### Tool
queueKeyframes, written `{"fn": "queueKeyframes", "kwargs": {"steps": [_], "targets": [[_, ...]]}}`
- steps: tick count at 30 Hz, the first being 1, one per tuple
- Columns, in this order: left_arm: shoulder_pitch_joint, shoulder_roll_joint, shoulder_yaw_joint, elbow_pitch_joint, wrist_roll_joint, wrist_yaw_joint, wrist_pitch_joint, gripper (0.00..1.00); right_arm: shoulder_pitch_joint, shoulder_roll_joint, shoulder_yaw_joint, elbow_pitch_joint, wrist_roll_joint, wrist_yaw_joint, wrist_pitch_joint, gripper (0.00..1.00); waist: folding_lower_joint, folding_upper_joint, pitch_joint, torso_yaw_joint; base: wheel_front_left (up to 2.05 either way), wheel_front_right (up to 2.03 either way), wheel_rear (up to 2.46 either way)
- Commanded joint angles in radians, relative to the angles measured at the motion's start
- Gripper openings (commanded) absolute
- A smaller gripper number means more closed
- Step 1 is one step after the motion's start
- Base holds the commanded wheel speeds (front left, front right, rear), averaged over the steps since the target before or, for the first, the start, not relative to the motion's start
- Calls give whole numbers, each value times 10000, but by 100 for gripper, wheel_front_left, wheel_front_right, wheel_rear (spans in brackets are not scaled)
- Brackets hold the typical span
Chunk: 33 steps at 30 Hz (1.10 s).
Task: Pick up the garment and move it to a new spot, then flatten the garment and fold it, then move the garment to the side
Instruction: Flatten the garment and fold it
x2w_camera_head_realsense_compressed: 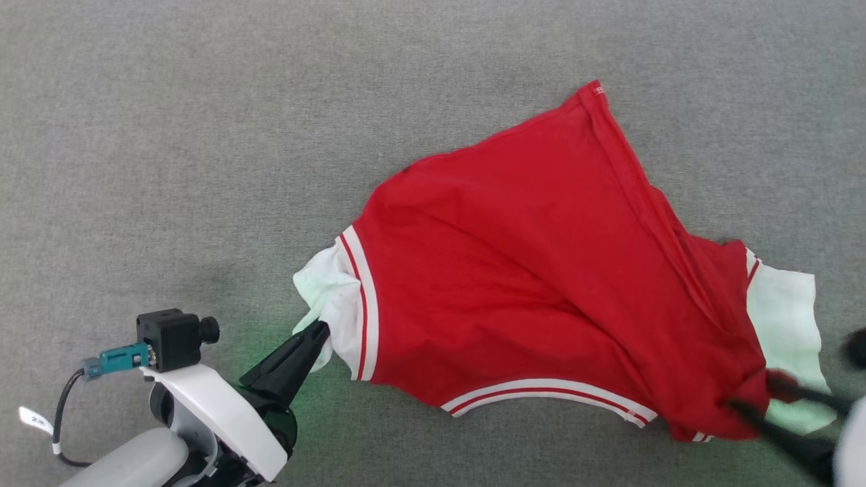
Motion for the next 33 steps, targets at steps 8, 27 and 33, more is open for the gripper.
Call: {"fn": "queueKeyframes", "kwargs": {"steps": [8,27,33], "targets": [[22,-311,190,-182,316,-146,-66,0,-1284,-811,-2495,-1098,-55,1,834,100,0,0,224,459,0,0,0],[-1033,-1537,-142,627,659,-773,191,0,-10315,-313,4287,5926,-1457,1,1098,100,0,0,1675,1766,0,0,0],[-1131,-1799,-212,989,592,-900,163,0,-10740,-442,5684,6758,-967,2,1227,48,0,0,1667,1858,0,0,0]]}}
